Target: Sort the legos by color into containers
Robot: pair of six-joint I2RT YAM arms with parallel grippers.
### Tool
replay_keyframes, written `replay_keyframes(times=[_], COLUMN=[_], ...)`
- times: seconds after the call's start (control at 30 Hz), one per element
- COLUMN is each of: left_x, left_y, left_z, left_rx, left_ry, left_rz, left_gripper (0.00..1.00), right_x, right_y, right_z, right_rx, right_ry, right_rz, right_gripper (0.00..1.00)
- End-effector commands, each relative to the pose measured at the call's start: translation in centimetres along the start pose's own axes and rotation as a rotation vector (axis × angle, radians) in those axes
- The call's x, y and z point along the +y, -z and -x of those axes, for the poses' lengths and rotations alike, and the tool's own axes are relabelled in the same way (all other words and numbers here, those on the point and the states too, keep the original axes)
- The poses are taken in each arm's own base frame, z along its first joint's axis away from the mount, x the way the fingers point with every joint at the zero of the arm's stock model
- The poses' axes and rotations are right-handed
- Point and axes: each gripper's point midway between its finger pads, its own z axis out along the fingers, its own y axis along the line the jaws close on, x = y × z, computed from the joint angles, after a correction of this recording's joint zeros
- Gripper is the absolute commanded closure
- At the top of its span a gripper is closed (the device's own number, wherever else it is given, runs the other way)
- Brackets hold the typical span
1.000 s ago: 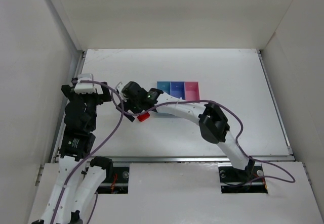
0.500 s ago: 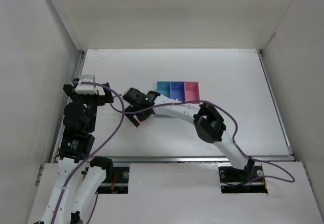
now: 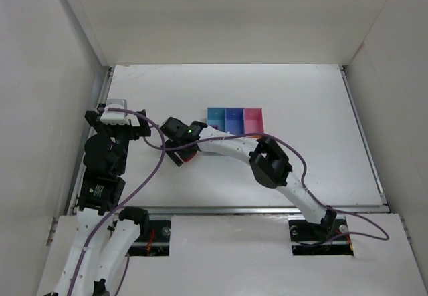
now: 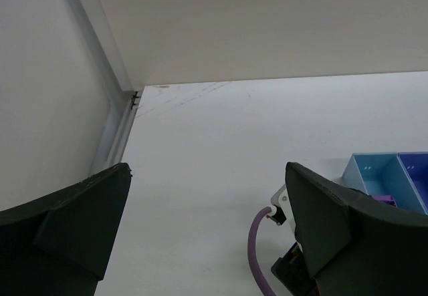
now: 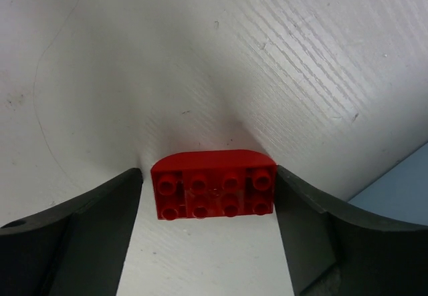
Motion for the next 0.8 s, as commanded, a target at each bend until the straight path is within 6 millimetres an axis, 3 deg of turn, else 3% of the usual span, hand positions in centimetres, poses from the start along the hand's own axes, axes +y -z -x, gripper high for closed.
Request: replay_keyframes(times=[0.0,0.03,0.07,0.17,0.33,0.37,0.47,0.5,0.57,0.63,0.67,0.73,0.77], left_x=[-0.1,0.0,-0.1,-0.1,0.0,0.3,1.4,1.6,2.1,2.6,2.5,2.3,2.3], left_y=[0.1,0.1,0.0,0.0,0.6,0.6,0.8,1.0,1.5,1.7,1.8,1.9,1.6], left_z=[1.5,1.5,1.1,1.1,1.4,1.4,1.9,3.3,6.4,8.7,9.5,9.3,8.7], left_rx=[-0.047,-0.047,-0.038,-0.038,-0.051,-0.050,-0.081,-0.119,-0.193,-0.254,-0.267,-0.251,-0.226], left_ry=[0.014,0.005,0.003,0.003,0.024,0.038,0.072,0.072,0.052,0.014,-0.002,-0.019,-0.037], left_rz=[-0.009,-0.009,-0.009,-0.009,-0.009,0.009,0.070,0.073,0.079,0.090,0.080,0.068,0.066], left_gripper=[0.00,0.00,0.00,0.00,0.00,0.00,0.00,0.00,0.00,0.00,0.00,0.00,0.00], right_x=[-0.2,-0.4,-0.5,0.3,2.8,3.0,3.4,3.3,1.2,-0.8,-3.3,-6.7,-10.0], right_y=[-0.3,0.0,0.5,1.4,5.0,7.1,10.0,11.0,13.1,13.9,13.9,16.0,16.3], right_z=[-0.7,-0.3,-0.2,0.2,1.9,3.1,5.4,6.3,8.8,9.6,10.2,11.1,11.0], right_rx=[0.017,0.000,-0.005,-0.018,-0.095,-0.146,-0.242,-0.270,-0.331,-0.336,-0.341,-0.387,-0.394], right_ry=[-0.001,-0.004,-0.005,0.001,0.025,0.020,0.014,0.011,-0.007,-0.035,-0.069,-0.115,-0.160], right_rz=[-0.022,-0.029,-0.028,0.028,0.212,0.242,0.283,0.289,0.256,0.235,0.208,0.168,0.116], right_gripper=[0.19,0.26,0.41,0.66,0.77,0.77,0.77,0.77,0.76,0.76,0.76,0.76,0.74])
